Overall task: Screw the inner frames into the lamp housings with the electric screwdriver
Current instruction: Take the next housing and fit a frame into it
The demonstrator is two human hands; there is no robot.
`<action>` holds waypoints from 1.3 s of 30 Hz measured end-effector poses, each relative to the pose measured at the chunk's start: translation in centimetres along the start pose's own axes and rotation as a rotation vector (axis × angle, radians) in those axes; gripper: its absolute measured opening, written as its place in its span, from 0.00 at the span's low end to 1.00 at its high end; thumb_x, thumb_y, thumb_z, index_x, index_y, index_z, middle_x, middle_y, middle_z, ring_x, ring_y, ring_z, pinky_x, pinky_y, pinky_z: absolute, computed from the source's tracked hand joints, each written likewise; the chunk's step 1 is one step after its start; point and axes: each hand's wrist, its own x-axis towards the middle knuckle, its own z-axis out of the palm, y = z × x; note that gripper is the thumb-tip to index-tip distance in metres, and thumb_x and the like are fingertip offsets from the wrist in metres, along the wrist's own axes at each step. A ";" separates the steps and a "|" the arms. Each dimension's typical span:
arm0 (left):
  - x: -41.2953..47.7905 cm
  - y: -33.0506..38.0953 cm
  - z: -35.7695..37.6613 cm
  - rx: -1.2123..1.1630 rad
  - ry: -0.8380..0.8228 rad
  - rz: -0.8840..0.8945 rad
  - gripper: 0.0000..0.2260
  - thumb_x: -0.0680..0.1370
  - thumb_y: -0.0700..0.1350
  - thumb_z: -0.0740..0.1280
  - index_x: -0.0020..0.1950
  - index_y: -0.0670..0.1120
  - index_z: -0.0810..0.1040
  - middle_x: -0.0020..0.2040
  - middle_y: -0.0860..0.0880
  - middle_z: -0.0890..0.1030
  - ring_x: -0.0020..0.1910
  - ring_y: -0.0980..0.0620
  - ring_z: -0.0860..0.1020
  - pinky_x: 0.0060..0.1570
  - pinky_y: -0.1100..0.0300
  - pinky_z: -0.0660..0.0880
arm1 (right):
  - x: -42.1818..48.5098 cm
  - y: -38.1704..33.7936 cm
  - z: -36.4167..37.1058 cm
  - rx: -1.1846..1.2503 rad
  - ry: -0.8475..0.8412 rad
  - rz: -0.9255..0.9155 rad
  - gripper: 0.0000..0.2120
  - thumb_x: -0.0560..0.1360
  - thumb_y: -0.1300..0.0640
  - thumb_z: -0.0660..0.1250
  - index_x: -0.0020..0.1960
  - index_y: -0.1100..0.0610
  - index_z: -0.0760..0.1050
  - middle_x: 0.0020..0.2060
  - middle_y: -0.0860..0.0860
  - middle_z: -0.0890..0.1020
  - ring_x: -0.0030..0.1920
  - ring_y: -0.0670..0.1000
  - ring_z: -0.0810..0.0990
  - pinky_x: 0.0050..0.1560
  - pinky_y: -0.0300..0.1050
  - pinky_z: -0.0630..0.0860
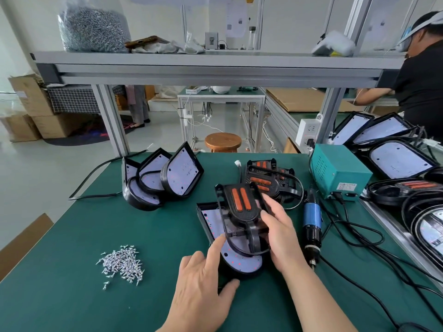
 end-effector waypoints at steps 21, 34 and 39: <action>3.1 -2.1 1.0 -0.554 0.188 -0.469 0.25 0.84 0.49 0.62 0.80 0.57 0.60 0.37 0.58 0.77 0.39 0.58 0.74 0.42 0.65 0.69 | -1.1 0.7 1.1 -0.600 -0.106 -0.087 0.22 0.80 0.66 0.60 0.71 0.52 0.76 0.64 0.42 0.77 0.63 0.38 0.72 0.58 0.19 0.61; 3.3 -2.5 1.2 -0.580 0.188 -0.478 0.28 0.80 0.47 0.68 0.79 0.57 0.65 0.29 0.63 0.74 0.32 0.61 0.73 0.38 0.72 0.69 | -0.5 0.4 0.2 -0.574 -0.108 -0.017 0.26 0.76 0.62 0.65 0.69 0.40 0.76 0.45 0.42 0.83 0.45 0.36 0.79 0.49 0.27 0.70; 3.2 -2.5 0.9 -0.485 0.125 -0.456 0.30 0.77 0.43 0.66 0.77 0.62 0.66 0.27 0.58 0.70 0.30 0.57 0.68 0.36 0.68 0.69 | -0.2 0.7 -0.3 -0.556 -0.038 0.033 0.23 0.77 0.54 0.69 0.71 0.45 0.74 0.56 0.36 0.79 0.58 0.41 0.76 0.59 0.38 0.69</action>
